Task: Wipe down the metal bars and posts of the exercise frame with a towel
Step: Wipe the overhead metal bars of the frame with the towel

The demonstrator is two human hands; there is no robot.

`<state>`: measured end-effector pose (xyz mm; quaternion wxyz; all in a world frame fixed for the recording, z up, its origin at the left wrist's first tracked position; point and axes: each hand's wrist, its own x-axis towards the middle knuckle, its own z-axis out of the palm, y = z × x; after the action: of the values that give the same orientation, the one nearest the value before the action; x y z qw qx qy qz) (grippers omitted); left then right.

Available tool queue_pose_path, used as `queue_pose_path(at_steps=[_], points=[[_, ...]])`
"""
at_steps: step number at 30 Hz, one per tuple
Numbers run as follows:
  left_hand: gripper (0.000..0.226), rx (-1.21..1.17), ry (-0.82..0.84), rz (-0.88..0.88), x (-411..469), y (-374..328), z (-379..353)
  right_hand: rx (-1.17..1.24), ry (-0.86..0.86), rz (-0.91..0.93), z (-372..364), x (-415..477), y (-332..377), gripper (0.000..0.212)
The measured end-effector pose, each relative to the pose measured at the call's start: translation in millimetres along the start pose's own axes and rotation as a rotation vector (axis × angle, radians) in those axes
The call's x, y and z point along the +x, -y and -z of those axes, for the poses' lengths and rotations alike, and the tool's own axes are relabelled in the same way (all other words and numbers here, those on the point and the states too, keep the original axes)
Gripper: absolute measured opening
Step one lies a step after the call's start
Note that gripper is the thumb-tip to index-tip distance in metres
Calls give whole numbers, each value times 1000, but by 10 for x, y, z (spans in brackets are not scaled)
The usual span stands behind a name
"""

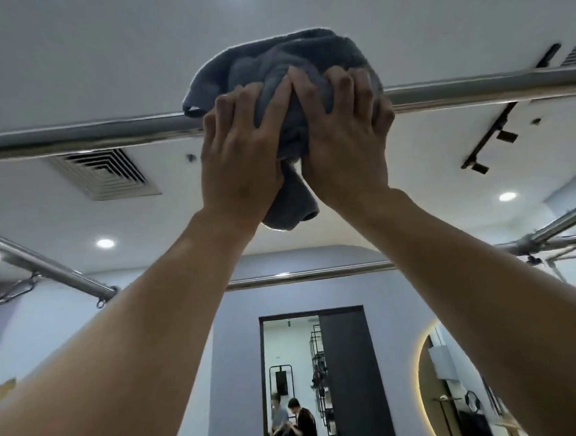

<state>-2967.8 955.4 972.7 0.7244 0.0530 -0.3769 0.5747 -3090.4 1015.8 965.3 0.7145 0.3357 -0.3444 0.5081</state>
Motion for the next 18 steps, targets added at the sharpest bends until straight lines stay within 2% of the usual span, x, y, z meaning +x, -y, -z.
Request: queue_pose_path(at_steps=[7, 11, 15, 18], points=[[51, 26, 140, 9, -274, 1228, 546, 89, 98, 9, -56, 90, 1303, 72], [52, 42, 214, 37, -384, 1789, 782, 123, 214, 50, -108, 153, 1871, 68], [48, 95, 301, 64, -446, 2418, 1064, 179, 189, 39, -188, 227, 2537, 58], [52, 215, 448, 78, -425, 2898, 1355, 299, 256, 45, -214, 322, 3043, 55]])
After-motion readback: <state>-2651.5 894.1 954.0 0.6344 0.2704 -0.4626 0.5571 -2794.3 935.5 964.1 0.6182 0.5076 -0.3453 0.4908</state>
